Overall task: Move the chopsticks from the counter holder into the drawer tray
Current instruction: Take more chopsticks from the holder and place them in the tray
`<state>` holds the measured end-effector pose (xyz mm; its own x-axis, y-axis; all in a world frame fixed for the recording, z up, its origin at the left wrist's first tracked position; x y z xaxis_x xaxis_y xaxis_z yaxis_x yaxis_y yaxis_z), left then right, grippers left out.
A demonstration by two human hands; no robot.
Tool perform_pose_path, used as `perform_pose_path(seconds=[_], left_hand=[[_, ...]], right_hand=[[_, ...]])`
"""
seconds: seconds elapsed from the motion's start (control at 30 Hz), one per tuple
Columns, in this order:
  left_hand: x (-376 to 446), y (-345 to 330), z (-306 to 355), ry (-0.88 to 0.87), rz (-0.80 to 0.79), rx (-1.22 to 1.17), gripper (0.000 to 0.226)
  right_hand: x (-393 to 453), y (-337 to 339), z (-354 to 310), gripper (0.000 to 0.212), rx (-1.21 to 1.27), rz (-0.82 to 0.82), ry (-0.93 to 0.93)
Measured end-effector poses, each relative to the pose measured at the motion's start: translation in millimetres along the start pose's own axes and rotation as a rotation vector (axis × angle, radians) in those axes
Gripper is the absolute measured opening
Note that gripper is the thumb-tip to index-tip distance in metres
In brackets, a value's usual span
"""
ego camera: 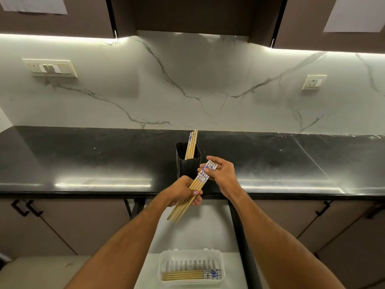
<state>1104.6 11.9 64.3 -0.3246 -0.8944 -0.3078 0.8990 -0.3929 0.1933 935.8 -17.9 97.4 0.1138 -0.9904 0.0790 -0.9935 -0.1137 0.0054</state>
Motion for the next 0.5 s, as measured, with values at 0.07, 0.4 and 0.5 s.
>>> perform_pose_path(seconds=[0.07, 0.4, 0.5], left_hand=[[0.7, -3.7, -0.1, -0.001, -0.003, 0.012, 0.015], [11.6, -18.9, -3.5, 0.048, -0.014, 0.004, 0.018], [11.4, -20.1, -2.5, 0.052, -0.017, 0.003, 0.019]], right_hand=[[-1.3, 3.0, 1.3, 0.045, -0.010, -0.007, -0.005], [4.9, 22.0, 12.3, 0.037, -0.029, -0.082, -0.059], [6.8, 22.0, 11.6, 0.038, -0.018, -0.094, -0.076]])
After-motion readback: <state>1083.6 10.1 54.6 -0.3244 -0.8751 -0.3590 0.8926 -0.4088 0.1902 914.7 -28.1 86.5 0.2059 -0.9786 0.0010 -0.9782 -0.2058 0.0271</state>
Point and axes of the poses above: each hand's wrist, its own x-axis towards the middle knuckle, its own y-axis out of the back of the hand, z = x × y, the point moved 3 cm from there along x, towards the middle knuckle, and after that the axes turned 2 degrees about -x, right-handed, at the moved point
